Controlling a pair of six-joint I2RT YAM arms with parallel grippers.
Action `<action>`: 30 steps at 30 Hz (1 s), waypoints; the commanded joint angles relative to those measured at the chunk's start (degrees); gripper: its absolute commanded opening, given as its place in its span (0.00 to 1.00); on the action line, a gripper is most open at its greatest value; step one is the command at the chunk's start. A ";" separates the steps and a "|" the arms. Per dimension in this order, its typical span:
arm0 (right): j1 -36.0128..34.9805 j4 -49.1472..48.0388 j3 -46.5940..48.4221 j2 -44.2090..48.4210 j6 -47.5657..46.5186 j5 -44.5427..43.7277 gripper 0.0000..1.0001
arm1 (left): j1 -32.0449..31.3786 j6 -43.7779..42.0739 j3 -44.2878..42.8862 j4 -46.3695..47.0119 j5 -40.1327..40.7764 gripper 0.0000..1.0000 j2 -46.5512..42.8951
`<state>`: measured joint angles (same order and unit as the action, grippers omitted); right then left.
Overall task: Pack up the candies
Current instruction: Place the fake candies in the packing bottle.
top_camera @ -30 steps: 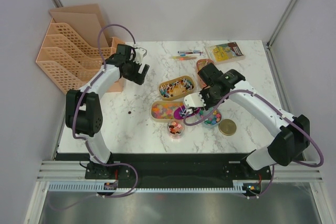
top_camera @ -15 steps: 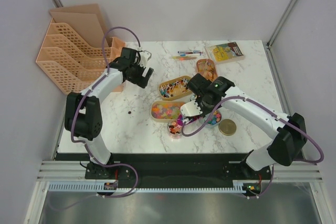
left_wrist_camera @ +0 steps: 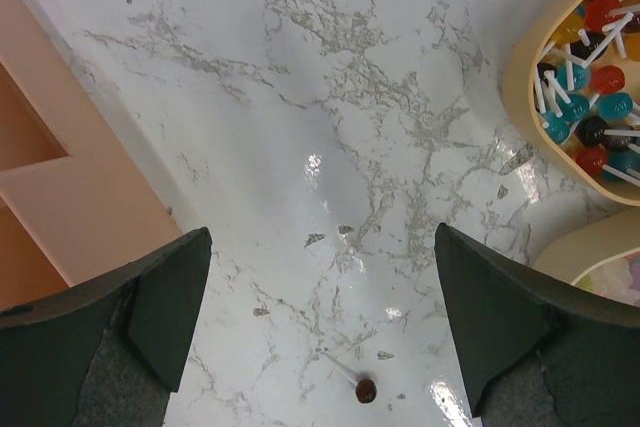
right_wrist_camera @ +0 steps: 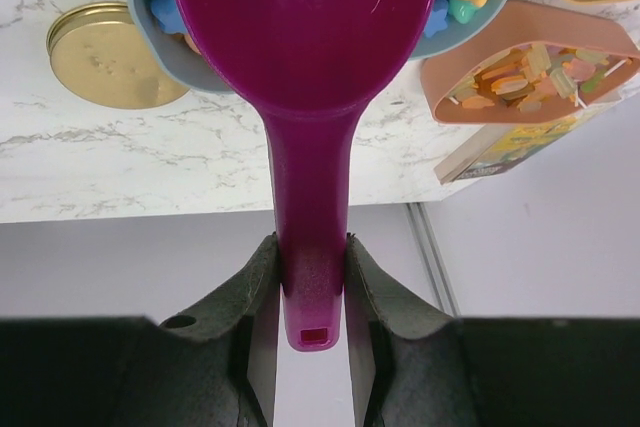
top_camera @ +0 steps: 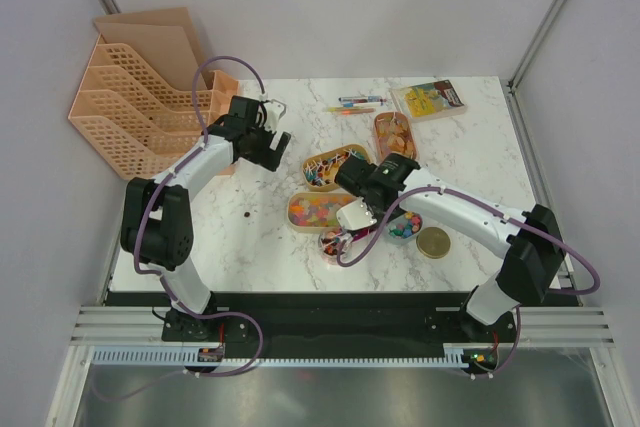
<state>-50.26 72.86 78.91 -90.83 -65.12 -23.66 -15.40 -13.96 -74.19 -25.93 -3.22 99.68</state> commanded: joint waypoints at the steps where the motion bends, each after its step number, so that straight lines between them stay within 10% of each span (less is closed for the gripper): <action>1: -1.24 3.51 2.12 0.12 2.98 -5.60 0.00 | -0.07 2.18 0.10 3.70 -0.73 1.00 -2.12; 30: -3.28 7.56 4.84 -0.48 7.73 -13.87 0.00 | -0.16 3.58 8.71 5.02 -0.38 0.99 -7.83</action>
<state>-54.89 77.21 80.68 -90.94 -58.41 -35.35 -15.42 -12.23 -67.02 -22.13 -3.01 94.45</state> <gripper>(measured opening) 0.341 0.994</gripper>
